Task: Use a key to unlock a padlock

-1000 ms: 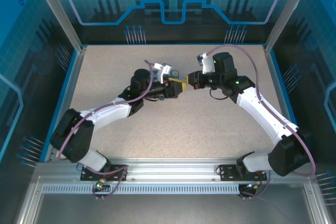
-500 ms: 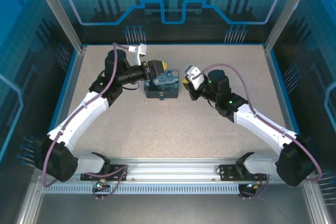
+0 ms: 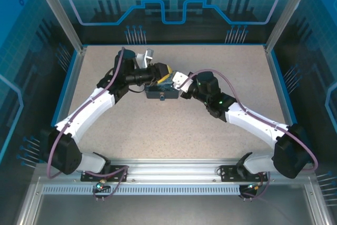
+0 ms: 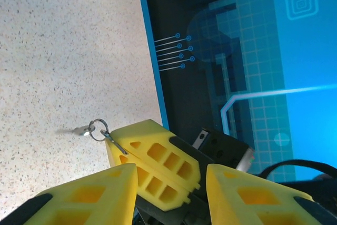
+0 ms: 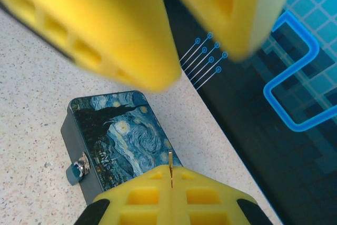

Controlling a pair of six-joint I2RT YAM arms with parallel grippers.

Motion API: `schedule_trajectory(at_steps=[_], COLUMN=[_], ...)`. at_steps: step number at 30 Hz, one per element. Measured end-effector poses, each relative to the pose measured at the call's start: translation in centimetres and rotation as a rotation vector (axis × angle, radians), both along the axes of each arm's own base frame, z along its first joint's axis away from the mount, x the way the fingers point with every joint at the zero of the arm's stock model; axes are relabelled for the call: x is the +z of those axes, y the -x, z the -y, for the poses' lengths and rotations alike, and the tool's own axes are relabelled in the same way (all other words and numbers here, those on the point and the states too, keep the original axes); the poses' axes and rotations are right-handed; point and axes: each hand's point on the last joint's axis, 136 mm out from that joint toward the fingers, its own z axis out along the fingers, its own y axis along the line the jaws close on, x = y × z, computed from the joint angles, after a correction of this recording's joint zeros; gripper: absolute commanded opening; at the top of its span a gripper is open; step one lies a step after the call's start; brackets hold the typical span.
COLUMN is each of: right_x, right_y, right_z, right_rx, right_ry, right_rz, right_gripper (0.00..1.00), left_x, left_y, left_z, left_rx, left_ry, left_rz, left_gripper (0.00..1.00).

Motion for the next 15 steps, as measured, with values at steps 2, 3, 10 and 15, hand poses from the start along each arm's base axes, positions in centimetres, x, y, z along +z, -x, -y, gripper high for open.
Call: schedule_trajectory(at_steps=[2,3,10,15], right_x=[0.2,0.2,0.1,0.1], right_y=[0.1,0.1,0.0,-0.1], right_z=[-0.2,-0.2,-0.1,0.1], right_rx=[0.002,0.0,-0.013,-0.026], right_ry=[0.011,0.016,0.039,0.044], right_rz=[0.011,0.016,0.028,0.029], right_gripper=[0.0,0.0,0.0,0.0], left_x=[-0.6,-0.9,-2.5,-2.8], left_y=[-0.1,-0.2,-0.8,-1.0], left_z=[0.4,0.6,1.6,1.8], left_rx=[-0.004,-0.007,-0.018,-0.014], left_ry=[0.0,-0.001,0.0,0.006], left_rz=[-0.022,-0.03,-0.074,-0.087], left_gripper=[0.38,0.37,0.32,0.27])
